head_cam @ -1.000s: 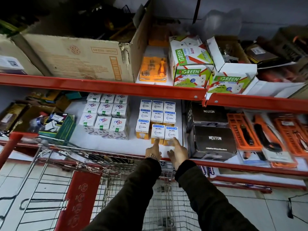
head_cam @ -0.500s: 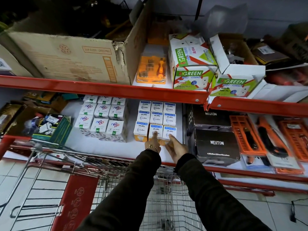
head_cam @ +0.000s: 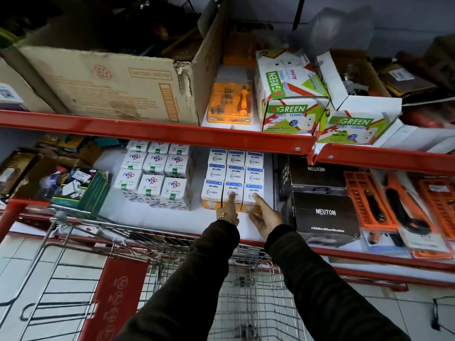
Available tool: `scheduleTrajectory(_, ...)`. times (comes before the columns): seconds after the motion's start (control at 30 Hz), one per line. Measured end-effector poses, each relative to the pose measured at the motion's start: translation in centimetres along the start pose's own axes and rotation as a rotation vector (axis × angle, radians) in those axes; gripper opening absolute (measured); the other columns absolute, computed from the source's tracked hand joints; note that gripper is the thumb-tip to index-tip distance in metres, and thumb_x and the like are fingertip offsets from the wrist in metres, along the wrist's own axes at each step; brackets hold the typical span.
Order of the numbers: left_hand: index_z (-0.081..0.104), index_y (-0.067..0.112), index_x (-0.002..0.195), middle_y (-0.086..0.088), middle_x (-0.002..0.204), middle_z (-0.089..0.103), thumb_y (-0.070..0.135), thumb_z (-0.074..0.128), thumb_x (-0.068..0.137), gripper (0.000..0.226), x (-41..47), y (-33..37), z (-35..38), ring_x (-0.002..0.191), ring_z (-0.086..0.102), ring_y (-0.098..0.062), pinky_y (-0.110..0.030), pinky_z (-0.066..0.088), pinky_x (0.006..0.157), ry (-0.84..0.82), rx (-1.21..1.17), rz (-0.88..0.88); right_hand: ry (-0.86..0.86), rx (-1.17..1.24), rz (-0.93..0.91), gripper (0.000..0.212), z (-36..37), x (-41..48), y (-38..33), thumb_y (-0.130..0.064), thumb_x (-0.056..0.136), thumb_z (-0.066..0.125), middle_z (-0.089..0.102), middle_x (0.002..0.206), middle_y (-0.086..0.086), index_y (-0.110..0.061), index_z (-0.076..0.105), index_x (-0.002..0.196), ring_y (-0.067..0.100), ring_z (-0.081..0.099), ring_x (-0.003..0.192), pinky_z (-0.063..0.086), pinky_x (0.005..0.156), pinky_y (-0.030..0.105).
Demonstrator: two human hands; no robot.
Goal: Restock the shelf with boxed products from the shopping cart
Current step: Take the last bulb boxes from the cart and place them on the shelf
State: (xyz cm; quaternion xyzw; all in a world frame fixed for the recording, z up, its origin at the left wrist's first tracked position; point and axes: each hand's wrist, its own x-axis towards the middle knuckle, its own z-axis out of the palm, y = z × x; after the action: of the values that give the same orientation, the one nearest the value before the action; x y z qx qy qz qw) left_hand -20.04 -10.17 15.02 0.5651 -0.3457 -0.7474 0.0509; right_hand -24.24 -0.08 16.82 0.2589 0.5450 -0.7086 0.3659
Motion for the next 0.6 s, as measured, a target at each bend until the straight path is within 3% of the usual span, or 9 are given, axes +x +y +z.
scheduleTrajectory(0.13,0.052,0.003,0.130,-0.010,0.094,0.054,0.059,0.061,0.085,0.072,-0.7,-0.3,-2.3,0.078,0.051,-0.026,-0.033,0.045,0.068,-0.038,0.012,-0.026,0.006,0.006,0.006,0.045,0.4,-1.6,1.5,-0.038,0.069,0.088,0.062,0.090,0.004,-0.009,0.074,0.100,0.014,0.059,0.078,0.059,0.082,0.027)
scheduleTrajectory(0.27,0.050,0.008,0.105,-0.008,0.072,0.047,0.060,0.063,0.083,0.058,-1.3,0.0,-5.4,0.059,0.044,-0.020,-0.028,0.036,0.053,-0.001,-0.089,-0.047,0.026,0.057,0.034,0.042,1.5,-3.2,4.0,-0.032,0.069,0.088,0.050,0.098,0.007,-0.010,0.063,0.093,0.020,0.055,0.084,0.056,0.093,0.033)
scheduleTrajectory(0.43,0.054,0.004,0.115,-0.014,0.094,0.055,0.052,0.065,0.085,0.058,-1.3,1.7,-11.1,0.059,0.047,-0.022,-0.028,0.034,0.050,0.082,-0.224,-0.016,-0.020,0.049,0.086,0.034,5.5,-4.7,7.0,-0.019,0.072,0.087,0.048,0.124,0.015,-0.007,0.062,0.092,0.019,0.057,0.083,0.053,0.099,0.037)
scheduleTrajectory(0.53,0.049,0.004,0.131,-0.017,0.111,0.057,0.052,0.063,0.087,0.067,-1.1,4.2,-14.9,0.076,0.059,-0.028,-0.031,0.042,0.055,0.099,-0.261,0.018,-0.079,0.053,0.099,0.040,9.2,-5.2,8.6,-0.020,0.076,0.084,0.048,0.125,0.012,-0.005,0.067,0.109,0.016,0.057,0.086,0.055,0.089,0.032)
scheduleTrajectory(0.6,0.046,0.002,0.137,-0.018,0.118,0.056,0.052,0.062,0.087,0.073,-0.7,5.9,-16.7,0.084,0.061,-0.031,-0.032,0.044,0.057,0.111,-0.270,0.040,-0.111,0.044,0.098,0.042,11.4,-5.4,9.3,-0.021,0.080,0.081,0.046,0.127,0.011,-0.009,0.066,0.117,0.018,0.057,0.097,0.053,0.093,0.032)
